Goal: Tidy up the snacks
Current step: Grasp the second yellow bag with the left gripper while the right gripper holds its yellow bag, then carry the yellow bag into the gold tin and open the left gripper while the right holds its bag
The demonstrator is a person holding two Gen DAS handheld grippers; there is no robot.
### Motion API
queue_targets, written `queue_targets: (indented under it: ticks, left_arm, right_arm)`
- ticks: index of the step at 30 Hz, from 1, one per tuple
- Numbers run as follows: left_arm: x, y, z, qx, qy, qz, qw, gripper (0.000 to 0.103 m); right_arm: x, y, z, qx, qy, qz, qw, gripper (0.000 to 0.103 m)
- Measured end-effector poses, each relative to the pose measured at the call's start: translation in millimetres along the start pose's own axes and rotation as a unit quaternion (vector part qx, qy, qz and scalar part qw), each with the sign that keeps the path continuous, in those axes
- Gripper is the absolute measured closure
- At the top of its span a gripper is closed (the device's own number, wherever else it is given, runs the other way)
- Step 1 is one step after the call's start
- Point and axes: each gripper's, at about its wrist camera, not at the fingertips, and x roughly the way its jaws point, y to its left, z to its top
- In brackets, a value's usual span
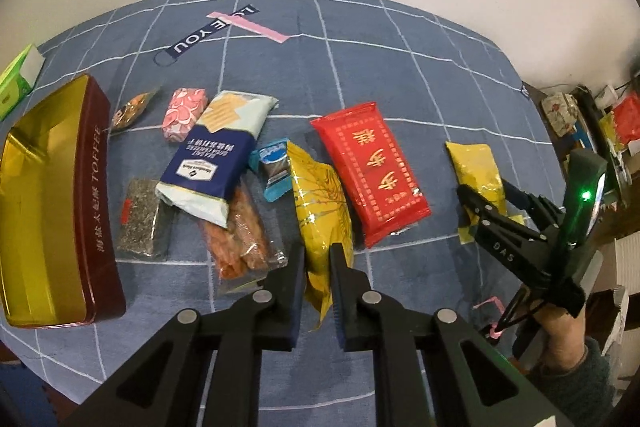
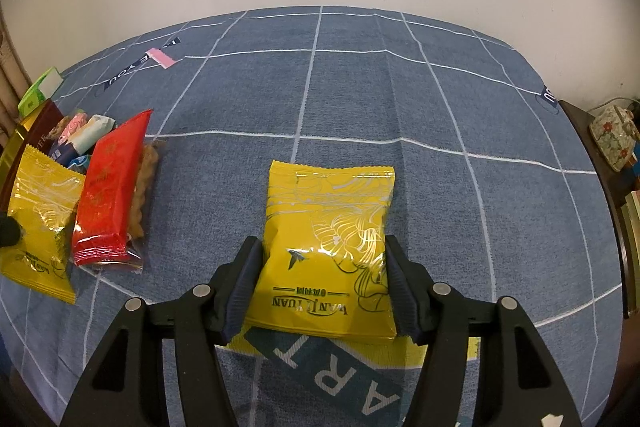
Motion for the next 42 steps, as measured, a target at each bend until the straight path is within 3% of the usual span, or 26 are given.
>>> queue_targets:
  ticks: [14,28,35,42]
  left_arm:
    - [-26,12,4,-0.011,-0.015,-0.002,0.9998,0.091]
    - [-72,49,-1,-0.027,-0.053,0.019,0.9981,0.091]
    - [-91,85,-2,-0.050,-0.069,0.047,0.9952,0.091]
    - [-93,141,-8,-0.073,-0.059,0.100,0.9905,0.091]
  right_arm:
    - [0,3,-2,0.002,-0.009,-0.008,1.000,0.044]
    - [-2,3,-5,0.013,-0.029,-0.024,0.999,0.046]
    - [-1,4,-5,0.019,-0.030,-0.029,0.999,0.046]
    - [-1,5,-3,0.027,-0.026,-0.035,0.999,0.046]
